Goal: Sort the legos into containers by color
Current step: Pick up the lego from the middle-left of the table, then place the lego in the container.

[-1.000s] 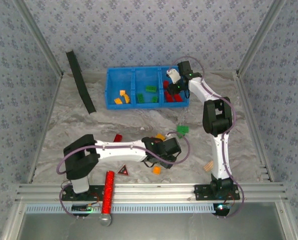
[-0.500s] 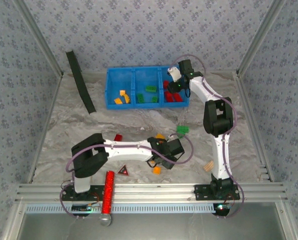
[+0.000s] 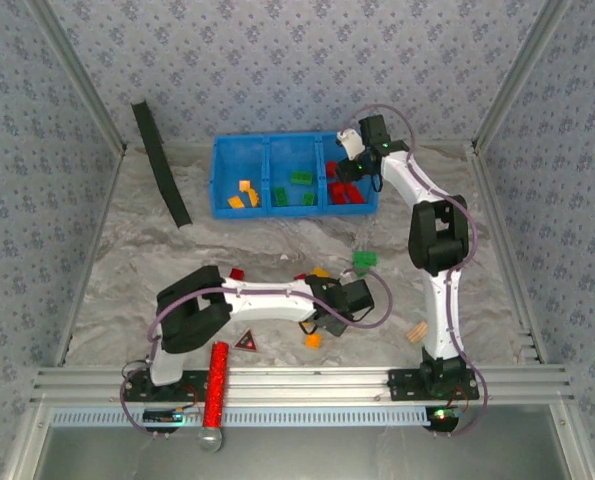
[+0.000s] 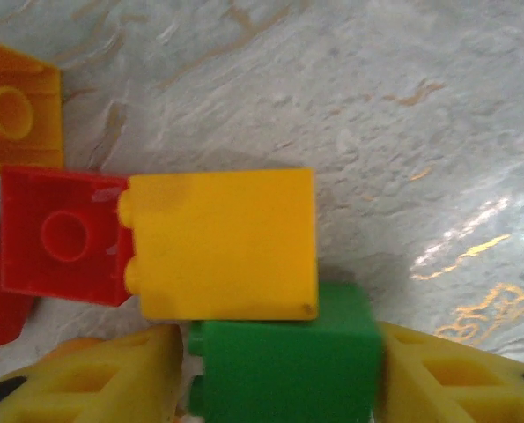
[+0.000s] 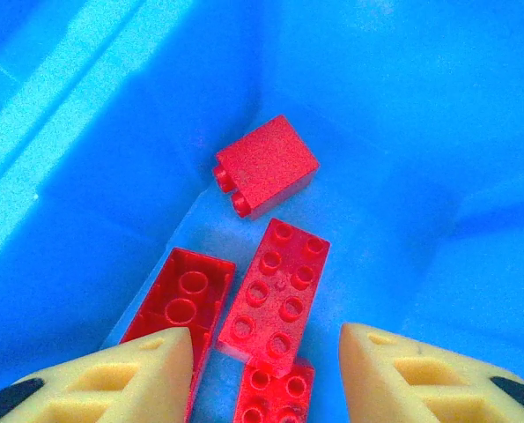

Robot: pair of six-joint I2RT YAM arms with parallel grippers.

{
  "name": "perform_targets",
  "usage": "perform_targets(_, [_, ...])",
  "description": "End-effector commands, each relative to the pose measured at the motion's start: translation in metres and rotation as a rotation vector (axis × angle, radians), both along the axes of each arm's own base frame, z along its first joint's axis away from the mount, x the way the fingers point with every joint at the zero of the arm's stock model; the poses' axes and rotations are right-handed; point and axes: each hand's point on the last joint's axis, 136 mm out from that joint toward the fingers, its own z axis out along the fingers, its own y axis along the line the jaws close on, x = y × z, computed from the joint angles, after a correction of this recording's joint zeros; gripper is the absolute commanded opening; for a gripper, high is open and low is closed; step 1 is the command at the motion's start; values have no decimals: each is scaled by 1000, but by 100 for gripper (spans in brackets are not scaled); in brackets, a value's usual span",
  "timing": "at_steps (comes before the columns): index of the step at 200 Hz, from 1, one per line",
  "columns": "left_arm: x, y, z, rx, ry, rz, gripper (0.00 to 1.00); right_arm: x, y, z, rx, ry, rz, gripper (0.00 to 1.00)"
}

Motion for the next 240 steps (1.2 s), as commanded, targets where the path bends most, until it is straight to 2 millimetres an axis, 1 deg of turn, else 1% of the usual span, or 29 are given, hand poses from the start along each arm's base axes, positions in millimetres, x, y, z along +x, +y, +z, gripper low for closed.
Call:
perform_targets(1, [-5,18,-23,116,20,3,57,0,-4,28,29,-42,-13,49])
perform_targets(32, [-5,18,-26,116,27,10,56,-1,-5,29,28,-41,-15,49])
perform_targets(46, [-6,19,-26,116,31,12,49,-2,-6,28,26,-40,-20,49])
perform_targets(56, [-6,20,-25,116,30,15,44,-4,-8,31,28,-42,-31,49])
perform_targets(69, [-3,21,-20,113,14,19,38,-8,-9,41,45,-53,-38,49])
perform_targets(80, [0,22,-11,105,-1,18,37,-12,-10,54,65,-72,-37,49])
perform_targets(98, [15,23,10,62,-31,31,36,-23,-12,76,96,-91,-37,50])
perform_targets(104, [20,30,19,65,-33,42,35,-28,-13,82,103,-86,-45,51])
perform_targets(126, [54,43,58,0,-80,82,35,-52,-17,94,146,-58,-62,55])
perform_targets(143, [86,57,90,-28,-146,108,35,-72,-20,91,164,-34,-86,58])
perform_targets(156, [110,65,113,-55,-201,117,35,-88,-21,84,191,3,-110,61])
perform_targets(161, [120,68,120,-66,-221,124,35,-94,-21,78,205,23,-118,61])
perform_targets(173, [142,78,135,-78,-258,146,35,-111,-12,68,252,62,-94,65])
perform_targets(178, [154,77,144,-107,-288,156,35,-117,-10,63,260,74,-95,66])
perform_targets(192, [182,83,159,-135,-340,187,35,-136,0,48,262,104,-80,66])
perform_targets(212, [222,93,175,-180,-398,249,35,-163,15,29,245,135,-50,67])
perform_targets(222, [241,96,178,-203,-410,279,35,-175,24,20,244,165,-38,67])
perform_targets(230, [255,97,177,-212,-411,298,35,-186,30,12,240,194,-35,67])
perform_targets(235, [263,96,176,-212,-413,305,35,-189,36,13,245,199,-30,67])
perform_targets(237, [267,96,177,-214,-416,307,35,-197,35,3,236,225,-32,67])
perform_targets(240, [272,97,176,-212,-419,313,35,-203,38,-2,231,241,-27,67])
